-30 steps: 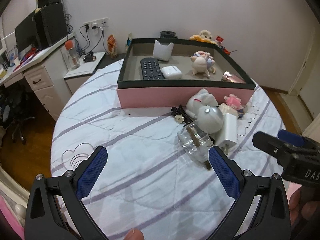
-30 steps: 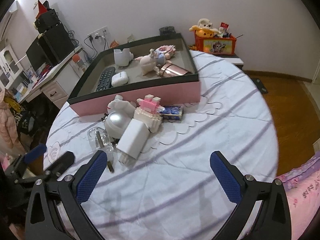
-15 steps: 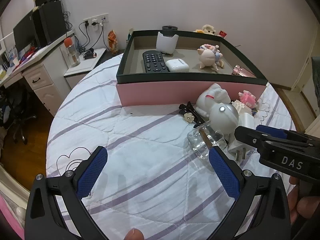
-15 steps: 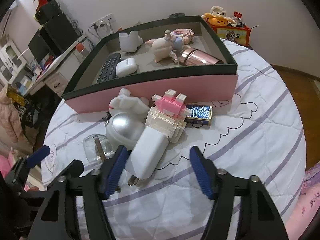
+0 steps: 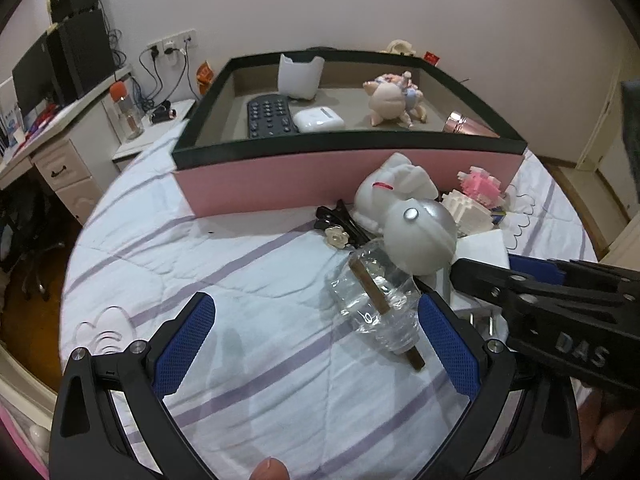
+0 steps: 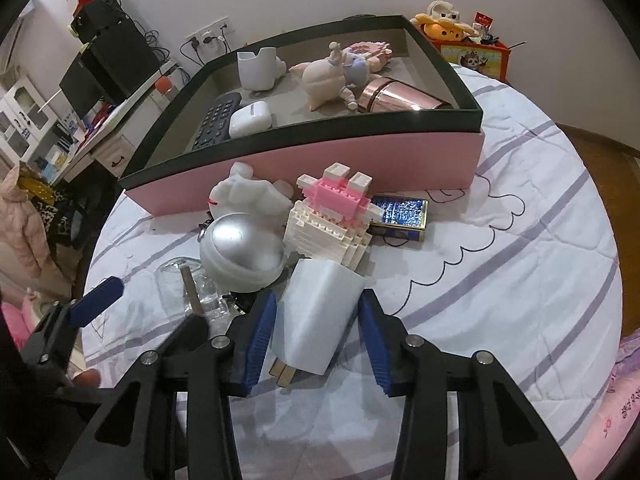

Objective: Organize rigid objects
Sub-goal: 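Grasp the clear glass bottle with the left gripper while the right grasps the white charger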

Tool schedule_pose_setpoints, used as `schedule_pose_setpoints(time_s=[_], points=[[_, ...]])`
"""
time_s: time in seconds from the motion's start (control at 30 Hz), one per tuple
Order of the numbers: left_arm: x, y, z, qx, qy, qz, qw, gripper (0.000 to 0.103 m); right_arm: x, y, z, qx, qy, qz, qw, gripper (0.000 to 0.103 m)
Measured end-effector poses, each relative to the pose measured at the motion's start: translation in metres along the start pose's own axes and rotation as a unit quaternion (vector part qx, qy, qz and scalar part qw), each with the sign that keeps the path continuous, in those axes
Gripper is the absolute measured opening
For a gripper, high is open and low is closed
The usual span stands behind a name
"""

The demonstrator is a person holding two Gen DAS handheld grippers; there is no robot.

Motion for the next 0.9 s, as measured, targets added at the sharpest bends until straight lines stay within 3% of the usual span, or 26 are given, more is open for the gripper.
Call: schedule_pose_setpoints(time_s=[0.23,0.33,0.43,0.47,0.6,0.7,0.9], points=[[0.019,0.010,-0.004,-0.030,0.009,-0.006,0.9995,0.103,0.002,0.003,0.000,-0.006,0.001,0.004,1.000,0.044],[0.016,0.014,-0.005,-0.035,-0.001,-0.018,0.9992,0.098,0.001,0.004,-0.001,-0.008,-0.001,0.007,1.000,0.041],[0.012,0.018,-0.007,-0.039,-0.010,-0.028,0.9988,0.085,-0.001,0.005,-0.001,-0.008,-0.004,0.009,1.000,0.038],[0.011,0.020,-0.007,-0.041,-0.012,-0.027,0.9987,0.070,-0.001,0.006,-0.001,-0.011,-0.003,0.007,1.000,0.038],[0.009,0.033,-0.005,-0.047,-0.012,-0.039,0.9981,0.050,0.004,0.007,0.000,-0.010,0.000,0.011,1.000,0.037],[0.008,0.038,-0.004,-0.047,-0.012,-0.040,0.9980,0.042,0.008,0.010,-0.002,-0.011,0.004,0.009,1.000,0.037],[0.015,0.035,0.003,-0.033,-0.008,-0.024,0.9991,0.044,0.009,0.011,-0.003,-0.011,0.002,0.007,1.000,0.037]])
Point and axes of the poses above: each gripper's, at about its wrist camera, not at the fingertips, and x roughly the way its jaws point, y to its left, z to its top, the point moved 3 cm from there along x, roughly the way its jaws point, and after that the axes turned 4 degrees about -z, right-handed, at the moved point
